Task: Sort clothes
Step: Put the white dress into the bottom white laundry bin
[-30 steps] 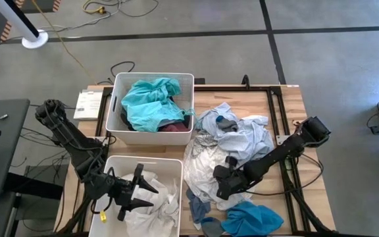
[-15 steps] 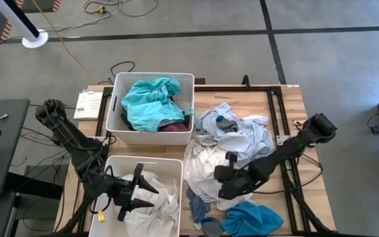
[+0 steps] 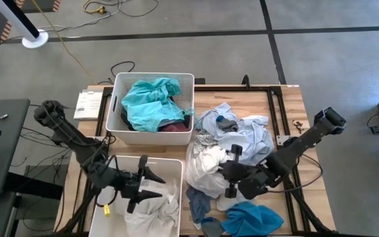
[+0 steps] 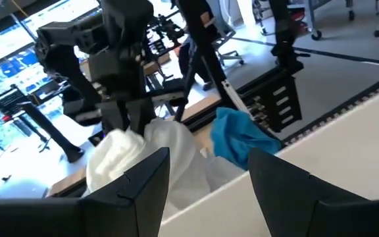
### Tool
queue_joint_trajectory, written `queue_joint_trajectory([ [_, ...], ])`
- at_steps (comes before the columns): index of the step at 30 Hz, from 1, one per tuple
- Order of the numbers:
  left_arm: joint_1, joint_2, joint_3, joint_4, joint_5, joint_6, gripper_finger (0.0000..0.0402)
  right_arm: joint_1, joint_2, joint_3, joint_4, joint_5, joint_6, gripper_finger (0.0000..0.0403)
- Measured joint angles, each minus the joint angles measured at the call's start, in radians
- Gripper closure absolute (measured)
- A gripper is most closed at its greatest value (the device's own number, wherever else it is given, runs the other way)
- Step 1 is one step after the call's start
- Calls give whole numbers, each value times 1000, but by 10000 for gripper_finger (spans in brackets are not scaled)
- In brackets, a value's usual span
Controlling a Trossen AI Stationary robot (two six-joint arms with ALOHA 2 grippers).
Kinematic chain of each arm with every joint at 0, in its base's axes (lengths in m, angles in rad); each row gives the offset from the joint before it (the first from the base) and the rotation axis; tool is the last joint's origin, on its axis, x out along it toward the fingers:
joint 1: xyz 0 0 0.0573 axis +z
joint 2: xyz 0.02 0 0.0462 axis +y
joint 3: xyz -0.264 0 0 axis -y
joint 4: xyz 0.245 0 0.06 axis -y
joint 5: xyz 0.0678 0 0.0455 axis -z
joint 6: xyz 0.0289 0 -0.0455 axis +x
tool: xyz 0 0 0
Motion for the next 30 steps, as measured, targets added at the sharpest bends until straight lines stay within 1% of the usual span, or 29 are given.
queue_joint_trajectory([
  [9, 103, 0, 0, 51, 116, 2, 186, -9, 0, 122, 1, 29, -187, 385],
  [12, 137, 0, 0, 55, 138, 1, 180, -10, 0, 163, 4, 38, -243, 385],
  [19, 215, 0, 0, 57, 143, -26, 157, -15, 0, 234, 31, 38, -376, 385],
  [25, 276, 0, 0, 90, 224, -41, 147, -16, -1, 315, 57, 38, -495, 385],
  [30, 328, 0, 0, 106, 245, -41, 147, -15, -1, 392, 90, 37, -611, 385],
])
